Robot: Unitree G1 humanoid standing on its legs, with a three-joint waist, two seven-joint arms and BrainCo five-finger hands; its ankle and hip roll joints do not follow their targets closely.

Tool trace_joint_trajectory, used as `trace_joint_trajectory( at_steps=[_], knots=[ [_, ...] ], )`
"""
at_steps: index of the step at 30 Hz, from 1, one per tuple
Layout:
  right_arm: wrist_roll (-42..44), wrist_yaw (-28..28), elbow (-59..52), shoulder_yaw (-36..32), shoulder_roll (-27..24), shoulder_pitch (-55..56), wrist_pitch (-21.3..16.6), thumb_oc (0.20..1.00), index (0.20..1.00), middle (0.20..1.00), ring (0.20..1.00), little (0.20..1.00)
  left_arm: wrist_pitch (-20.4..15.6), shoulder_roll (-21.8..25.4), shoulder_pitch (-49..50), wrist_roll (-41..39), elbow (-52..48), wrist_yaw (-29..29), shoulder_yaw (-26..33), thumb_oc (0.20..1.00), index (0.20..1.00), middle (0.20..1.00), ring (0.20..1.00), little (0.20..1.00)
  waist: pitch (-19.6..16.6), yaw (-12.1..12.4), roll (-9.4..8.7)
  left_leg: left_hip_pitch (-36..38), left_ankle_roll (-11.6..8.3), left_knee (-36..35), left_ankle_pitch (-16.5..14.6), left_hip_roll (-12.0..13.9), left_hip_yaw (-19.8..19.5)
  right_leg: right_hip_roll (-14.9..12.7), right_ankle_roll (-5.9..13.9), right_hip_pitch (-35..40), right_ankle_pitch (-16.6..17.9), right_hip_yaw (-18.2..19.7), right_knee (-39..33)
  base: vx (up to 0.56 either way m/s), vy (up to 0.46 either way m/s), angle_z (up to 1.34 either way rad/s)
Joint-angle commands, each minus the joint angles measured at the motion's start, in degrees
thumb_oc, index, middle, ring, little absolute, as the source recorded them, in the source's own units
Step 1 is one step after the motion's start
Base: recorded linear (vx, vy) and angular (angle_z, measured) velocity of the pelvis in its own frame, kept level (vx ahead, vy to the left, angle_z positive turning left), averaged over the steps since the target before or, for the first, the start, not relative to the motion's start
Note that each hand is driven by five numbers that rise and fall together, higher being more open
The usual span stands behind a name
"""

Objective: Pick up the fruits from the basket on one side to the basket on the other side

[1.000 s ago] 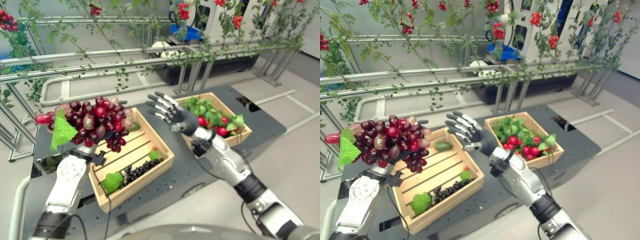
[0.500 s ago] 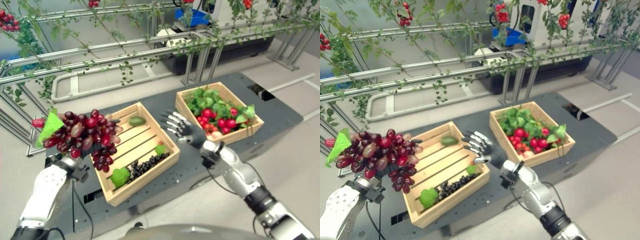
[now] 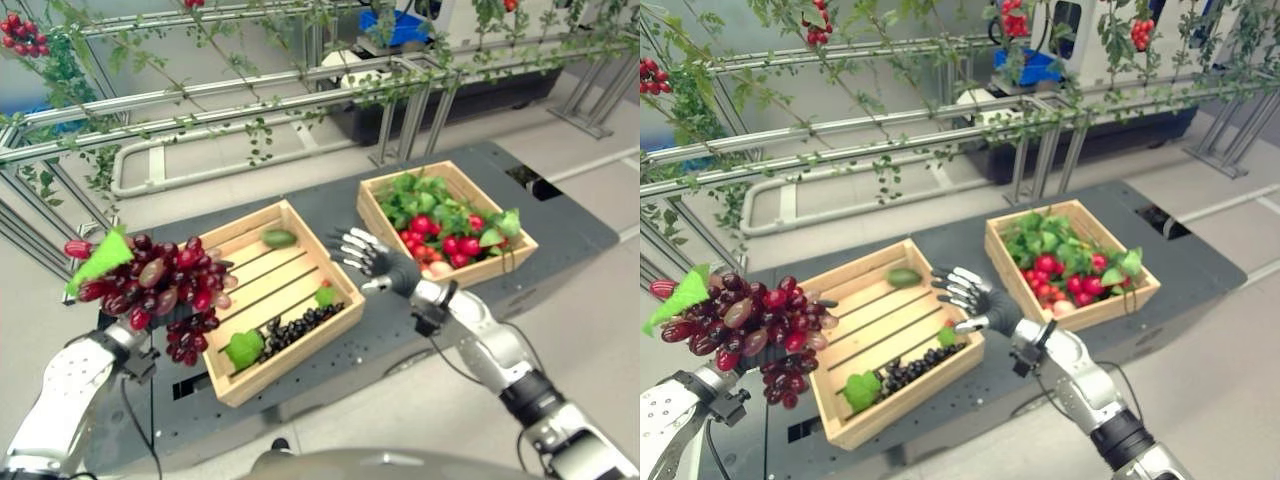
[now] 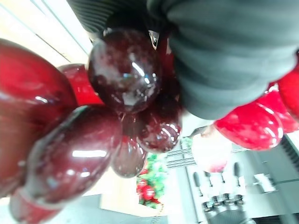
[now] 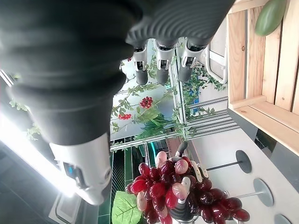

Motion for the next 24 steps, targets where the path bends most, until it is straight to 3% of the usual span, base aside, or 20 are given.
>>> trace_joint_trajectory(
  at_steps=[1,13,17,22,24],
  knots=[
    [-1.03,1.49,-3.09,-0.3,-0.67,0.1,-1.21,1.0,1.0,1.0,1.0,1.0,-0.94,5.96,-0.39,5.07,0.09,-1.65,4.75,0.2,0.2,0.2,0.2,0.2,-1.83,0.83,-1.3,-3.29,2.39,3.82,-3.36,-2.58,-0.18,-3.9,3.55,-0.3,-3.33,-1.62,3.71,0.0,0.0,0.0],
    [-2.51,2.51,-3.87,-0.71,-1.05,0.72,-0.53,1.0,1.0,1.0,1.0,1.0,-1.23,4.81,1.46,12.85,2.62,-2.06,7.29,0.2,0.2,0.2,0.2,0.2,-1.75,0.89,-1.31,-3.42,2.41,3.85,-3.65,-2.52,-0.2,-3.91,3.49,-0.56,-3.48,-1.29,3.74,0.0,0.0,0.0],
    [-4.08,2.55,-3.76,-0.92,-1.81,0.46,-0.88,1.0,1.0,1.0,1.0,1.0,-1.31,4.11,0.83,11.58,3.37,-1.37,7.82,0.2,0.2,0.2,0.2,0.2,-1.65,0.83,-1.41,-3.52,2.42,3.99,-3.76,-2.5,-0.11,-3.95,3.52,-0.82,-3.46,-1.06,3.78,0.0,0.0,0.0],
    [-10.53,2.75,0.11,-1.6,-6.01,-0.66,-2.04,1.0,1.0,1.0,1.0,1.0,-0.82,6.32,-0.26,3.93,-0.8,-3.54,8.21,0.2,0.2,0.2,0.2,0.2,-1.65,0.92,-1.8,-3.65,2.49,4.12,-3.82,-2.49,-0.35,-4.0,3.68,-0.82,-3.4,-1.22,3.85,0.0,0.0,0.0],
    [-12.86,3.18,6.06,0.16,-8.35,-2.4,-1.56,1.0,1.0,1.0,1.0,1.0,-0.55,11.86,-1.5,2.33,-5.52,-6.13,8.42,0.2,0.2,0.2,0.2,0.2,-1.85,1.21,-2.09,-3.53,2.45,4.26,-3.9,-2.52,-0.51,-3.9,3.67,-0.56,-3.52,-1.44,3.98,0.02,-0.007,0.01]
  ],
)
